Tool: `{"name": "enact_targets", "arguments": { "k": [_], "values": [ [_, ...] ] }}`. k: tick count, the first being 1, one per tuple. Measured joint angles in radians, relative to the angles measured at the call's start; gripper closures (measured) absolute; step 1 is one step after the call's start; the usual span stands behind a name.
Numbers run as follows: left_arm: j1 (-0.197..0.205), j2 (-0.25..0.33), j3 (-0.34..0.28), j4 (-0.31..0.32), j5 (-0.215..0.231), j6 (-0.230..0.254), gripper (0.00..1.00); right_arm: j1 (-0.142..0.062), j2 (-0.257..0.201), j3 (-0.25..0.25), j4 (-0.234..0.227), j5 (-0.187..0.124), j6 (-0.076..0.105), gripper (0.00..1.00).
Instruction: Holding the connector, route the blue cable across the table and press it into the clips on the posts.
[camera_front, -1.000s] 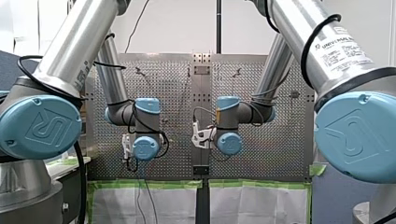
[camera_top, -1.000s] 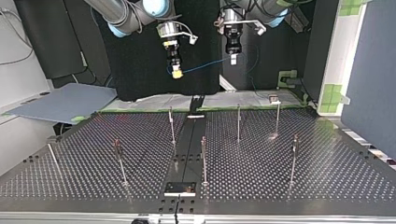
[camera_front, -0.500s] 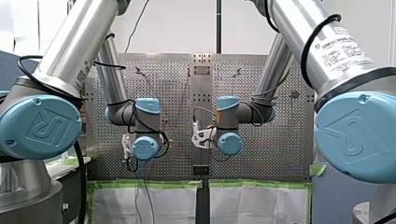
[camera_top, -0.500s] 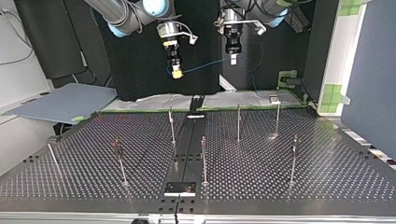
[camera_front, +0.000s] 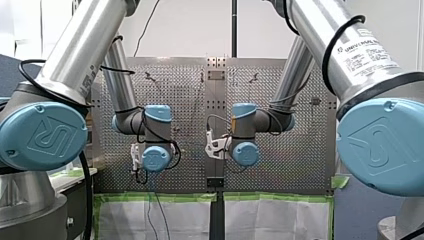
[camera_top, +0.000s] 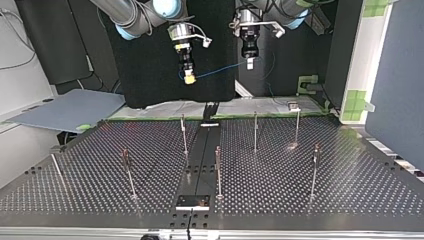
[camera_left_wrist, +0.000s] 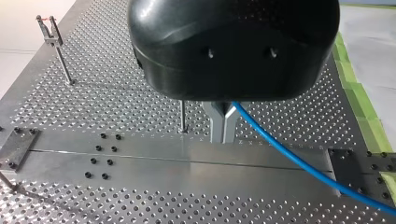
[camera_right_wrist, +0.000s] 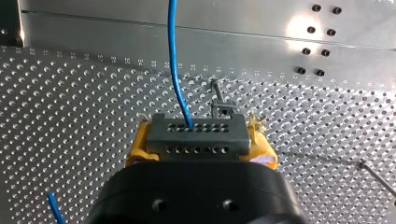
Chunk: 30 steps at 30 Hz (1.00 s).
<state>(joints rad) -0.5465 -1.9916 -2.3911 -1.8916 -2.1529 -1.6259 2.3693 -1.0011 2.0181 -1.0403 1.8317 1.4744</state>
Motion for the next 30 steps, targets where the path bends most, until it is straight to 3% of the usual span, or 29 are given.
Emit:
{"name": "enact_targets", "arguments": {
  "k": [14, 30],
  "values": [
    [0.016, -0.037, 0.009, -0.018, 0.003, 0.0, 1.0, 0.0, 0.0, 0.0, 0.0, 0.0, 0.0, 1.0],
    [0.017, -0.04, 0.009, -0.018, 0.003, 0.0, 1.0, 0.002, 0.003, -0.003, 0.002, 0.003, -0.002, 1.0]
  ]
}}
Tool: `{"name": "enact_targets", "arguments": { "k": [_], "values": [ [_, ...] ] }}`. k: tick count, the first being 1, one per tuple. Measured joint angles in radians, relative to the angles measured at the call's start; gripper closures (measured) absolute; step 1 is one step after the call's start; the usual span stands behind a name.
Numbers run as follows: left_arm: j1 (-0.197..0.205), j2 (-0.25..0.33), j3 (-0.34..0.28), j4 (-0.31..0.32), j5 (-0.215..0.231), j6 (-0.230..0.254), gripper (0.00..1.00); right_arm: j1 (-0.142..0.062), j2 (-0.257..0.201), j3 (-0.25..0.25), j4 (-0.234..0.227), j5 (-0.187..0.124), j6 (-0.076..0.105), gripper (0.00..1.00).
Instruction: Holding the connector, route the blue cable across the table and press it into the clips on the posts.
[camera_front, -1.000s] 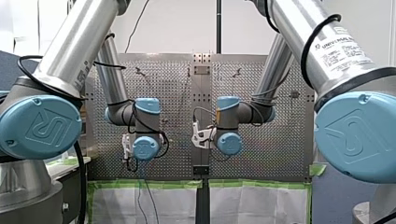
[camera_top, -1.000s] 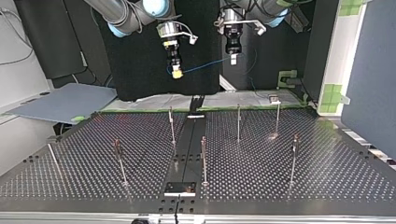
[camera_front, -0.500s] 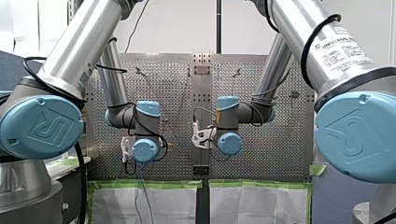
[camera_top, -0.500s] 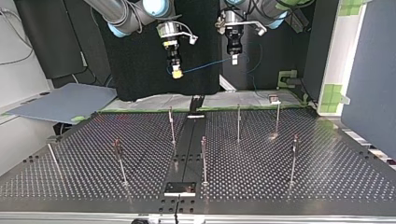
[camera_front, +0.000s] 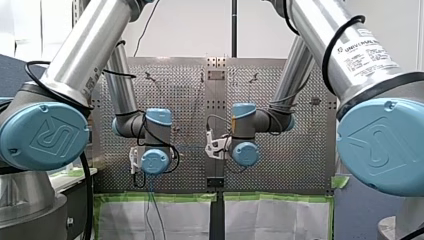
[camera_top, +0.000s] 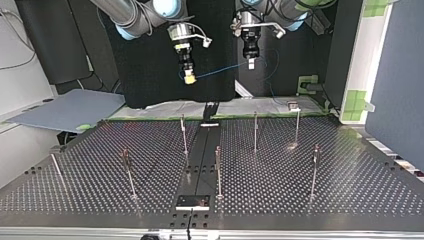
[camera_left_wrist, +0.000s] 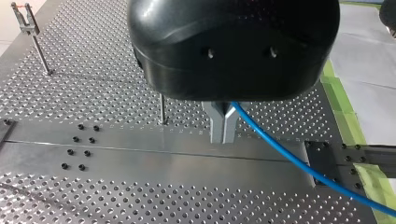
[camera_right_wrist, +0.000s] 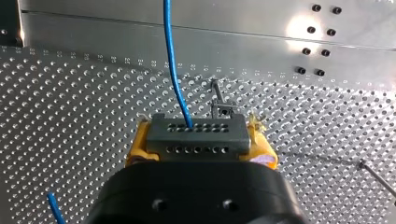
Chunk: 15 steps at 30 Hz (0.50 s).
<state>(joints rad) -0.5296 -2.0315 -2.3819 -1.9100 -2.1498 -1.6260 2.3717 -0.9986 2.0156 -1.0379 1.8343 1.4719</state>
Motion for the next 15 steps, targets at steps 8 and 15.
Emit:
{"name": "enact_targets", "arguments": {
  "k": [8, 15],
  "values": [
    [0.0, 0.0, 0.0, 0.0, 0.0, 0.0, 1.0, 0.036, 0.057, -0.049, 0.057, 0.011, -0.05, 1.0],
    [0.0, 0.0, 0.0, 0.0, 0.0, 0.0, 1.0, 0.039, 0.122, -0.057, 0.122, 0.011, -0.058, 1.0]
  ]
}}
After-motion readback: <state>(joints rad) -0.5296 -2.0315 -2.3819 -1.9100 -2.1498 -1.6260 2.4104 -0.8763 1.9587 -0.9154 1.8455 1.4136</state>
